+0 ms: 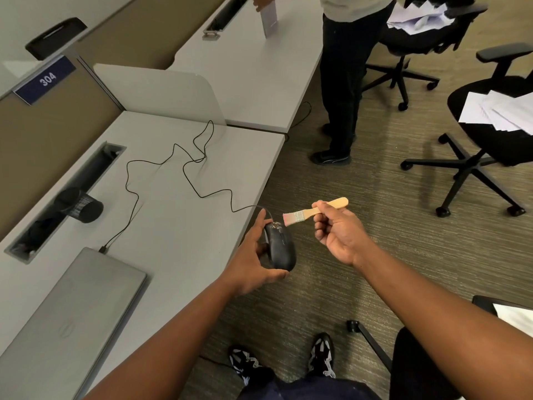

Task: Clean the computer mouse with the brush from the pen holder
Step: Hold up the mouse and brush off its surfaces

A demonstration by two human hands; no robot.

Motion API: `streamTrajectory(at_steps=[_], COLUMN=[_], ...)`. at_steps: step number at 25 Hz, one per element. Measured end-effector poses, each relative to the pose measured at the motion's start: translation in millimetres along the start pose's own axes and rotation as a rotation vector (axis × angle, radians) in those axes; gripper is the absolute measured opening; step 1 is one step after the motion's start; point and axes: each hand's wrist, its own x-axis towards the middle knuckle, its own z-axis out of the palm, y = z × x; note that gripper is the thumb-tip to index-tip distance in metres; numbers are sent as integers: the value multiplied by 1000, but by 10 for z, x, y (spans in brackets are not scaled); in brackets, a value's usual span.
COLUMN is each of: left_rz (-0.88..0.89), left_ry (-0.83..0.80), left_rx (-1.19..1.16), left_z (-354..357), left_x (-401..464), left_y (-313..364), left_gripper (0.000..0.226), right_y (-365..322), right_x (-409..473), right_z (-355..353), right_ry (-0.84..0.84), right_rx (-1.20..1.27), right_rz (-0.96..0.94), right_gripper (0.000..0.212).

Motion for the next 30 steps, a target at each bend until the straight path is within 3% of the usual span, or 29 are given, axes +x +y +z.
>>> streamTrajectory(at_steps=[12,25,30], left_rz=[-18,-4,-19], left_ry=[-40,-119,-105], left_rx=[-36,-81,-11], left_z=[18,-15,-49], left_x=[-9,-12,22], left_y=[48,-7,47], left_gripper=[158,157,158], right_y=[-19,-26,-42], right_x=[-77,98,33], right_z=[301,161,183], right_ry=[-87,4,50], right_rx=[-477,-733,-650], right_rz=[-163,-341,-424], right_gripper=[24,12,13])
